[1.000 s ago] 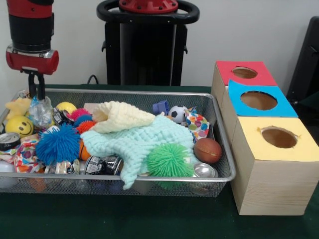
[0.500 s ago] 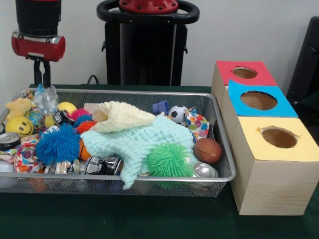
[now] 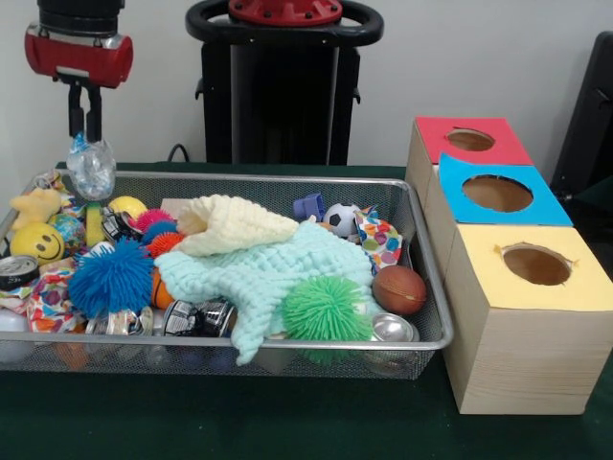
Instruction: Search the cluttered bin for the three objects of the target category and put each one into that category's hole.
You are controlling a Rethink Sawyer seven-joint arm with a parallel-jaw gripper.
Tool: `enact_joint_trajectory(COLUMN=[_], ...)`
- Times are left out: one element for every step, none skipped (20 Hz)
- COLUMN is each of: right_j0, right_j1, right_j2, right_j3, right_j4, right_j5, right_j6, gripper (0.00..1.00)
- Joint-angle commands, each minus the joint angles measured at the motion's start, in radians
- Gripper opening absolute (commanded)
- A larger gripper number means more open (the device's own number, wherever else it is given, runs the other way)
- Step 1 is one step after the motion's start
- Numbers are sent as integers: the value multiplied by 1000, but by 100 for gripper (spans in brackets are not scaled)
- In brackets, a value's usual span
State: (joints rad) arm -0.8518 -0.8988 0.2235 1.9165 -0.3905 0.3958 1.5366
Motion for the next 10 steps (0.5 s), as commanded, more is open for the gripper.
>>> enact_joint_trajectory(right_j0=[55, 66, 74, 81, 87, 95, 109, 117, 124, 133], right_j1=[-19, -14, -12, -8, -1, 3, 13, 17, 18, 23], right_j2=[22, 15, 10, 6, -1, -7, -15, -20, -23, -29], right_j3=[63, 63, 63, 64, 66, 68, 66, 66, 67, 68], right_j4=[54, 56, 56, 59, 57, 60, 62, 64, 72, 75], right_j5=[90, 81, 74, 67, 54, 47, 38, 31, 28, 19], right_j6=[108, 118, 123, 130, 136, 144, 157, 163, 169, 178], gripper=[0, 0, 0, 0, 0, 0, 0, 0, 0, 0])
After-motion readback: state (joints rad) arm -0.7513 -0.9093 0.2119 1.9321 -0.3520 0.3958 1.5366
